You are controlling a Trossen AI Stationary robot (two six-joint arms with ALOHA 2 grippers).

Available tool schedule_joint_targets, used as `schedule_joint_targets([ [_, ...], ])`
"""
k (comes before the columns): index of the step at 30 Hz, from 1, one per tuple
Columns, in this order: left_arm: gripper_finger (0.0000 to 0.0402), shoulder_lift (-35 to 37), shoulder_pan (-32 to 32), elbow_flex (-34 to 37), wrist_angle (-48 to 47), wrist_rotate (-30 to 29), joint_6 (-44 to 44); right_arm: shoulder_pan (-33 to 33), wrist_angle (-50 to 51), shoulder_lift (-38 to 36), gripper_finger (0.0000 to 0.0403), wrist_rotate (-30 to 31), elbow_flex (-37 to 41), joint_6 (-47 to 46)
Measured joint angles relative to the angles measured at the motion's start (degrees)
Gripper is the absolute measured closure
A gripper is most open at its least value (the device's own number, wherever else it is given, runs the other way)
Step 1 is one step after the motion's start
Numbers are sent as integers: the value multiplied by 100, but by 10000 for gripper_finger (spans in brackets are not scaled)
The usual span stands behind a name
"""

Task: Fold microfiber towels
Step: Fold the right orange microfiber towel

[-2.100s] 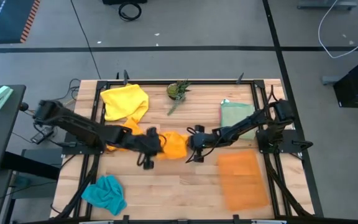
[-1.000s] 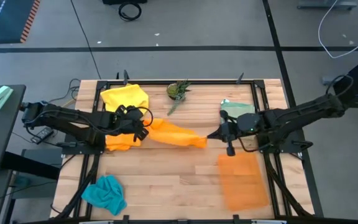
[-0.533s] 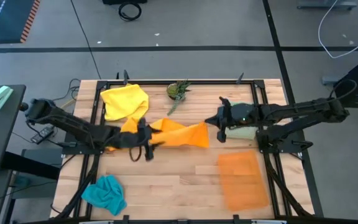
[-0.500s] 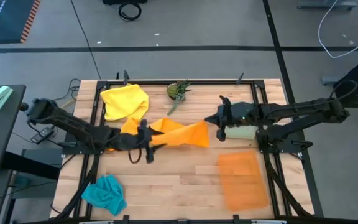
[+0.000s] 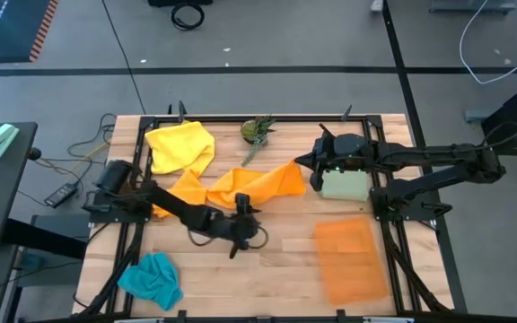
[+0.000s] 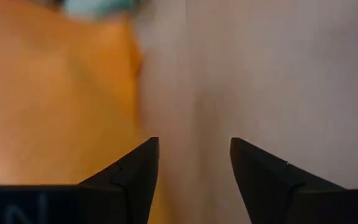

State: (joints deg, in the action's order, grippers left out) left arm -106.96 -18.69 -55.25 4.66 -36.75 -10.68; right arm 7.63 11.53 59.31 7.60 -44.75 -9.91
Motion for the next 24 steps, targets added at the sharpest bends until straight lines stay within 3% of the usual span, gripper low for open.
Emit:
schedule_joint_targets([
  [5, 186, -225, 125, -867, -1830, -744, 177, -1, 130, 0, 403, -42, -3, 65],
  [13, 210, -335, 520, -891, -2121, -784, 399, -1, 218, 0, 403, -42, -3, 92],
  [16, 254, -365, 654, -884, -2134, -783, 594, -1, 220, 0, 403, -42, -3, 92],
  [20, 369, -387, 805, -882, -2224, -769, 714, -1, 221, 0, 403, -42, -4, 63],
  [24, 393, -334, 821, -881, -2210, -702, 701, -3, 302, 0, 403, -42, -4, -14],
])
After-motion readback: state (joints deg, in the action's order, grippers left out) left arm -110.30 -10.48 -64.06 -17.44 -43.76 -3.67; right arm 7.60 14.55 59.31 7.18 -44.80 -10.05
